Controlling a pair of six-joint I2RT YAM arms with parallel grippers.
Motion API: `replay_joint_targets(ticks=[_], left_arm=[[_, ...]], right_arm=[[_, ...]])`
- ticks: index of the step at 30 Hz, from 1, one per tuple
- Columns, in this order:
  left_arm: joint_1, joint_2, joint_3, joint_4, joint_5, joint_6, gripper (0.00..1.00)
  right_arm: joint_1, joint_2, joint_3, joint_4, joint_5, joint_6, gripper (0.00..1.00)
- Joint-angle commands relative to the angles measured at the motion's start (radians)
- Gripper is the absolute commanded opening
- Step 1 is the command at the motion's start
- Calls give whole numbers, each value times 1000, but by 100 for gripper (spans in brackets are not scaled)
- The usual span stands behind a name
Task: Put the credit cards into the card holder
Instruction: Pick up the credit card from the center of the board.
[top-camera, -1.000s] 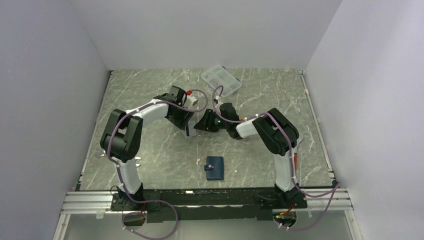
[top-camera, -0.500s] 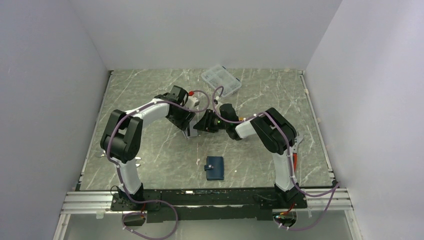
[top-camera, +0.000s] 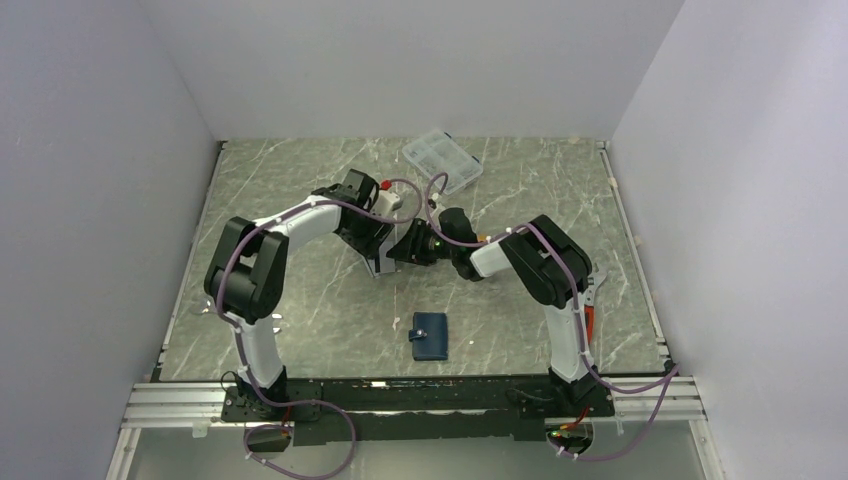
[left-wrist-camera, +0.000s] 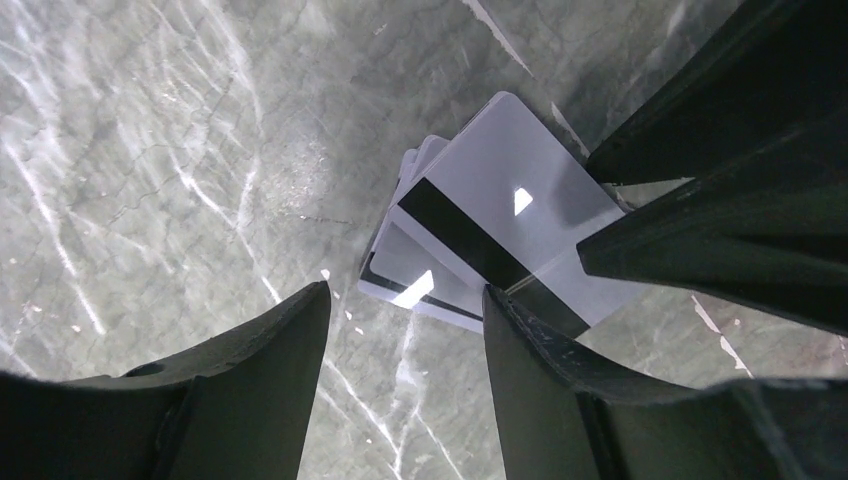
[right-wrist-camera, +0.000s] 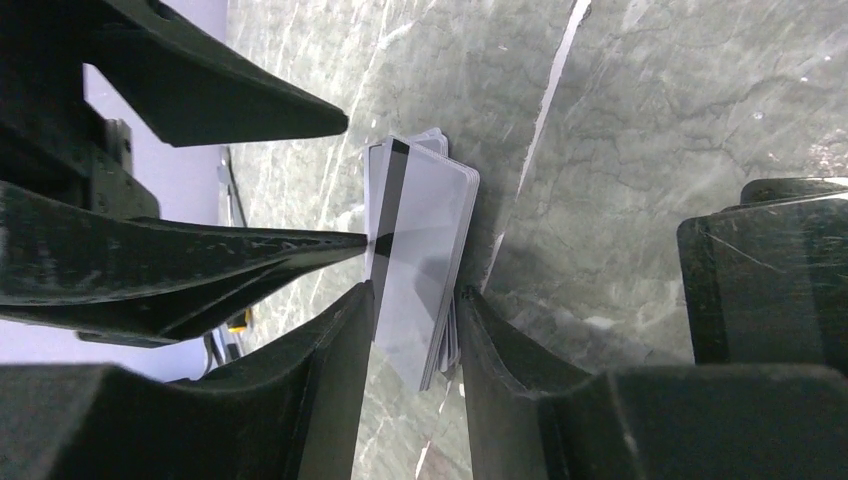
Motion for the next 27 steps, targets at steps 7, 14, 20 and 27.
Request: replay_joint_targets(ticks=[7,14,20,27], left_arm=[[-21,50,48,37,-1,-9,63],[-51,62,57,34,-8,-14,63],[-57,43,46,27,-24,4,63],[-55,40,-8,43,-94,36,62]], right_arm=[[5,56,-34,70,4,45,39],[3,55,-54,103,-4,60,38],[-2,38,-68,96,7,50,33],[-3,-39,-87,-37,82,-39,25]])
